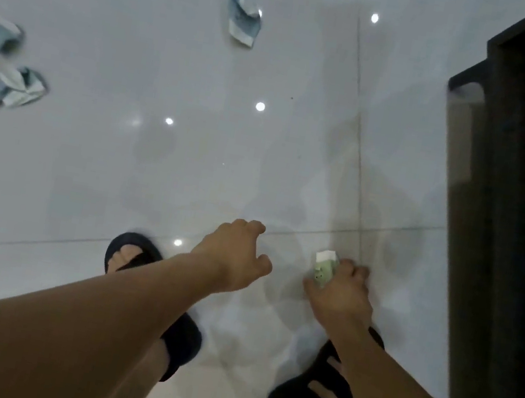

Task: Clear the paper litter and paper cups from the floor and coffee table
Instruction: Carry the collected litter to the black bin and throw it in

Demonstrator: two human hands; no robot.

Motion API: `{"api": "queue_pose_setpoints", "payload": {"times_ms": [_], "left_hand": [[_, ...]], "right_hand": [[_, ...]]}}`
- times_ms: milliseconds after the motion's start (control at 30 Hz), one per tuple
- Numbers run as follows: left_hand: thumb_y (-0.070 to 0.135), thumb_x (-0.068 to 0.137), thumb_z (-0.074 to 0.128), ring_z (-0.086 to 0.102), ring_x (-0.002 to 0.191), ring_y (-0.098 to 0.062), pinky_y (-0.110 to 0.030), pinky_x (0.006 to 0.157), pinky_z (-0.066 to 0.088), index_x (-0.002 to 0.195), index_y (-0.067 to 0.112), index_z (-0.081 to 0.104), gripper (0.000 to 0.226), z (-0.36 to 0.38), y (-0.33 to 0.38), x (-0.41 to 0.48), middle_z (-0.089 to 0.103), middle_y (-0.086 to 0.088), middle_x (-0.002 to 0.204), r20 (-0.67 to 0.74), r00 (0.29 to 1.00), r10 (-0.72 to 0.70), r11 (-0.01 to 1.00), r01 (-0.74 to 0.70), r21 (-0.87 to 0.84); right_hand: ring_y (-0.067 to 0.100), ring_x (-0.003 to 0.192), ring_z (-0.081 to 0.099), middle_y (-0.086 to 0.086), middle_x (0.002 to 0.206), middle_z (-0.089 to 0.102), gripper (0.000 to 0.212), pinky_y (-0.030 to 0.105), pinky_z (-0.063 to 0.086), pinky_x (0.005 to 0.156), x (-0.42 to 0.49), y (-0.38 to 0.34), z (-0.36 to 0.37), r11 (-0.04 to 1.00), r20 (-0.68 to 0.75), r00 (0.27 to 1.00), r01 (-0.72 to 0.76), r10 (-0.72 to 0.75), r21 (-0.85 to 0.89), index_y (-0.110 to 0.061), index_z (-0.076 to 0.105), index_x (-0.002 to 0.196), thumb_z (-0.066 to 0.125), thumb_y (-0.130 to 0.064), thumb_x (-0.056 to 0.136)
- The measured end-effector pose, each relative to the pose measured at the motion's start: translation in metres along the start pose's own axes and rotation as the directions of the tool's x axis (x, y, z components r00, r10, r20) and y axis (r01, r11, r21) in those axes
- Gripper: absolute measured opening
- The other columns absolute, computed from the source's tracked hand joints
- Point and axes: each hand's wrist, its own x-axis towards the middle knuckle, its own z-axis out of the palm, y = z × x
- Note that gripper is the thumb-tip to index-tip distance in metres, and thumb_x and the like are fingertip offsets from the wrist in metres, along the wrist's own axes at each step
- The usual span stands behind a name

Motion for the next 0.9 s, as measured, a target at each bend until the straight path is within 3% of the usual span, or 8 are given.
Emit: {"api": "queue_pose_setpoints", "payload": {"times_ms": [133,200,300,400,533,667,767,900], "left_hand": [[0.046,0.088,0.05,0.043,0.126,-0.022,-0.032,0.097,0.037,0.146,0.023,0.03,0.065,0.0,-0.007,-0.008,0.042,-0.001,0.142,0.01,1.0,0.004,0.998,-0.003,-0.067],[0.048,0.089,0.051,0.044,0.127,-0.021,-0.032,0.098,0.037,0.146,0.024,0.029,0.066,-0.015,-0.007,-0.022,0.041,-0.001,0.143,0.007,1.0,0.003,0.994,-0.002,-0.113],[0.054,0.087,0.051,0.044,0.128,-0.018,-0.03,0.101,0.036,0.147,0.026,0.027,0.07,-0.052,-0.005,-0.048,0.04,0.003,0.145,-0.018,1.0,0.006,0.965,-0.011,-0.264],[0.061,0.078,0.051,0.055,0.113,-0.011,-0.032,0.098,0.044,0.135,0.031,0.043,0.065,-0.106,0.001,-0.08,0.055,0.009,0.13,-0.034,0.999,0.043,0.873,-0.054,-0.485],[0.056,0.075,0.052,0.059,0.073,0.003,-0.025,0.069,0.049,0.085,0.038,0.053,0.021,-0.182,0.006,-0.12,0.064,0.019,0.08,-0.155,0.983,0.095,0.741,-0.174,-0.648],[0.044,0.081,0.055,0.061,0.074,-0.001,-0.025,0.069,0.051,0.092,0.036,0.057,0.014,-0.256,-0.004,-0.153,0.066,0.012,0.084,-0.281,0.956,0.084,0.673,-0.263,-0.692],[0.037,0.085,0.057,0.061,0.075,-0.008,-0.03,0.07,0.049,0.091,0.031,0.056,0.009,-0.289,-0.023,-0.163,0.064,0.008,0.082,-0.345,0.938,-0.019,0.702,-0.233,-0.673],[0.034,0.086,0.057,0.055,0.08,-0.02,-0.031,0.065,0.038,0.086,0.022,0.046,0.016,-0.3,-0.057,-0.15,0.055,0.003,0.087,-0.373,0.901,-0.22,0.814,-0.042,-0.579]], "right_hand": [[0.03,0.102,0.057,0.011,0.116,0.055,0.049,0.035,0.048,0.079,-0.009,-0.019,-0.007,0.994,0.022,0.997,0.067,-0.069,0.09,-0.008,0.05,0.119,0.068,-0.038,0.084],[0.024,0.1,0.057,0.004,0.115,0.055,0.05,0.036,0.05,0.082,-0.029,-0.041,-0.031,0.965,-0.021,0.979,0.203,-0.203,0.164,-0.014,0.052,0.122,0.07,-0.036,0.081],[0.015,0.102,0.055,-0.004,0.119,0.051,0.054,0.031,0.051,0.08,-0.065,-0.084,-0.081,0.835,-0.114,0.857,0.516,-0.503,0.19,-0.018,0.053,0.128,0.073,-0.031,0.079],[0.012,0.108,0.056,-0.007,0.125,0.05,0.062,0.029,0.053,0.082,-0.095,-0.133,-0.139,0.735,-0.106,0.75,0.661,-0.653,0.151,-0.019,0.052,0.132,0.072,-0.03,0.074],[0.014,0.107,0.058,-0.002,0.123,0.054,0.065,0.028,0.054,0.08,-0.128,-0.201,-0.213,0.659,-0.135,0.664,0.747,-0.735,0.089,-0.011,0.055,0.131,0.076,-0.024,0.071],[0.011,0.106,0.058,-0.005,0.124,0.053,0.065,0.026,0.053,0.081,-0.155,-0.267,-0.266,0.612,-0.168,0.612,0.789,-0.773,0.053,-0.013,0.053,0.132,0.078,-0.026,0.073],[0.004,0.114,0.053,-0.012,0.133,0.045,0.072,0.022,0.051,0.086,-0.159,-0.304,-0.283,0.588,-0.142,0.582,0.809,-0.801,0.002,-0.019,0.044,0.14,0.074,-0.037,0.078],[0.01,0.133,0.036,-0.01,0.151,0.026,0.074,0.023,0.041,0.099,-0.123,-0.334,-0.286,0.665,-0.033,0.67,0.727,-0.741,-0.173,-0.025,0.026,0.15,0.062,-0.044,0.088]]}}
